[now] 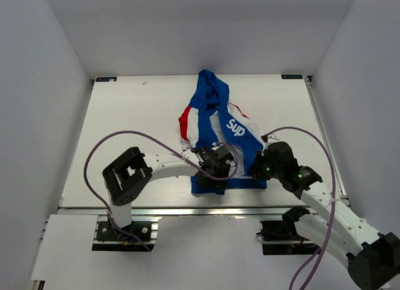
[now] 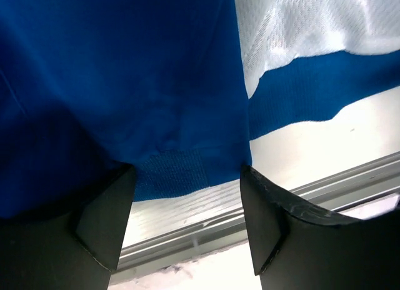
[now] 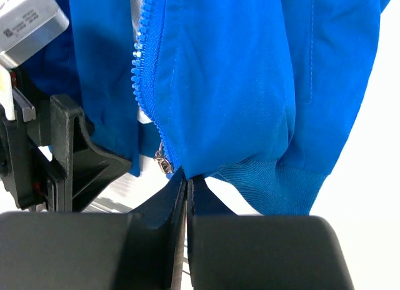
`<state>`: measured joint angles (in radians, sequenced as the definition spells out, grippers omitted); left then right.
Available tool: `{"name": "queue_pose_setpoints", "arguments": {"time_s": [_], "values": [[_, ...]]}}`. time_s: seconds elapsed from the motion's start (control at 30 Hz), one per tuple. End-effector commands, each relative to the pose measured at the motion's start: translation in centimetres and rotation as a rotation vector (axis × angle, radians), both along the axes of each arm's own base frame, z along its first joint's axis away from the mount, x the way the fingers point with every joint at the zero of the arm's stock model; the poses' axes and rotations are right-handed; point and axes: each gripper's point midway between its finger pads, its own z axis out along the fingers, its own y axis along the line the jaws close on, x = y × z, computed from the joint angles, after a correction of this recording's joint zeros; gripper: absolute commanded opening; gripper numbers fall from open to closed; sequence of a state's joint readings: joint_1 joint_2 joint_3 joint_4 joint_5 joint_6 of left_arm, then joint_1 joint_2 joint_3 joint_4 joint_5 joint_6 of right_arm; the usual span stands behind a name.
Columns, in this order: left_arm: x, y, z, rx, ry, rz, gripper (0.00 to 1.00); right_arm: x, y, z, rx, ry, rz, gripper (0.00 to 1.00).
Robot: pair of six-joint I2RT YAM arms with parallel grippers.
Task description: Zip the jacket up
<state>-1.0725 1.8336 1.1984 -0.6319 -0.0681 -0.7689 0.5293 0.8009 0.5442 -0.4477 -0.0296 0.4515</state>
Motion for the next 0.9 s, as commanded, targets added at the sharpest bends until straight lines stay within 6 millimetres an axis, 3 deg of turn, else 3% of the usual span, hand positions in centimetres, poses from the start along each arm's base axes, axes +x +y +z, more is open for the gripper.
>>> {"name": "queue_pose_setpoints", "arguments": {"time_s": [0.0, 0.17, 0.3, 0.4, 0.57, 0.7, 0.8, 0.83, 0.87], "values": [[1.0, -1.2, 0.8, -0.025, -0.033, 0.035, 0.77, 0.1, -0.1, 0.3, 0.005, -0.020, 0.004, 0.00], [0.7, -0.7, -0.5, 0.023, -0.012, 0.042, 0.73, 0.0, -0.3, 0.0, -0.003, -0.018, -0.001, 0.00], [1.0, 0.1, -0.8, 0.063, -0.028, 0.059, 0.56, 0.1, -0.6, -0.2, -0.012, -0.017, -0.016, 0.00], [1.2, 0.4, -0.7, 0.083, -0.035, 0.063, 0.39, 0.1, -0.6, -0.3, -0.014, -0.016, -0.020, 0.00], [1.2, 2.3, -1.0, 0.152, -0.050, 0.090, 0.00, 0.4, -1.2, -0.4, -0.035, -0.021, -0.050, 0.00], [1.2, 4.1, -0.7, 0.203, -0.077, 0.101, 0.00, 0.4, -1.6, -0.5, -0.048, -0.019, -0.071, 0.00], [1.2, 5.0, 0.8, 0.190, -0.110, 0.107, 0.00, 0.5, -1.7, -0.6, -0.053, -0.020, -0.080, 0.00], [1.3, 5.0, 1.6, 0.166, -0.131, 0.095, 0.00, 0.5, -1.8, -0.6, -0.053, -0.022, -0.084, 0.00], [1.5, 4.6, 3.9, 0.093, -0.169, 0.095, 0.00, 0.6, -1.8, -0.5, -0.054, -0.024, -0.086, 0.00]]}}
